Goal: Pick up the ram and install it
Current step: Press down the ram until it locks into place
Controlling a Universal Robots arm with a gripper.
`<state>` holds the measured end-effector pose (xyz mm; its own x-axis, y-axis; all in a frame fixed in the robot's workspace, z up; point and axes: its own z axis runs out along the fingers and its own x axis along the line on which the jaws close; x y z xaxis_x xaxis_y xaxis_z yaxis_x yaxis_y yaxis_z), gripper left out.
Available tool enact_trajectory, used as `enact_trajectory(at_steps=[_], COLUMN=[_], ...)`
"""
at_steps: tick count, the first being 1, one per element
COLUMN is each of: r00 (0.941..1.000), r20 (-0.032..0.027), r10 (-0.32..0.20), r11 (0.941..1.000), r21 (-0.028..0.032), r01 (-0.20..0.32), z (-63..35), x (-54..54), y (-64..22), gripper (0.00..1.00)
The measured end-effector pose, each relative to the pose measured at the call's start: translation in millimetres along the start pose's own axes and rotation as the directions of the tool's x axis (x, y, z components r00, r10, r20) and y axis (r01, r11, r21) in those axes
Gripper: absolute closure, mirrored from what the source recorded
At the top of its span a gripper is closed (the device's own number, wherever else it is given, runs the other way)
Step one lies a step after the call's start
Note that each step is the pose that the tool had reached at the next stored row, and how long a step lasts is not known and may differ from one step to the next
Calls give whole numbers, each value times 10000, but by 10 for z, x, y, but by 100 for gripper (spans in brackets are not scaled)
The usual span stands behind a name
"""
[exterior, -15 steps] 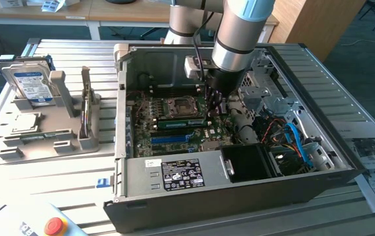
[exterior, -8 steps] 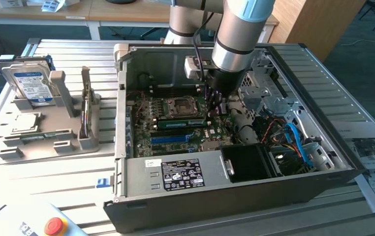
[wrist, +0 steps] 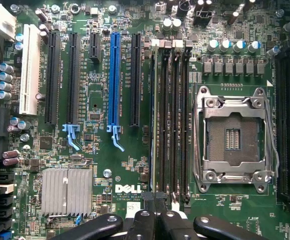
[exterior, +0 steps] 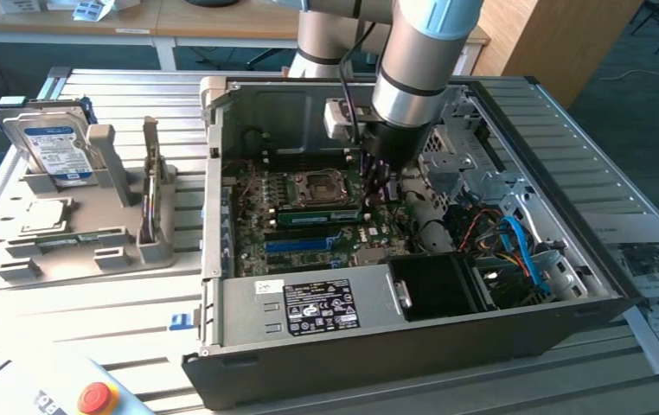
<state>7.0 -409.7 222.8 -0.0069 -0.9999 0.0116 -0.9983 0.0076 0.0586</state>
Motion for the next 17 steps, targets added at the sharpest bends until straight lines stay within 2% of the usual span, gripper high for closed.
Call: enact_trajectory(at_steps=[17], r00=[10000], r20=[3], r10=[0], r11=[10000], r21=[2], r01=[0], z=[18], x=[0], y=[-1], gripper=[89])
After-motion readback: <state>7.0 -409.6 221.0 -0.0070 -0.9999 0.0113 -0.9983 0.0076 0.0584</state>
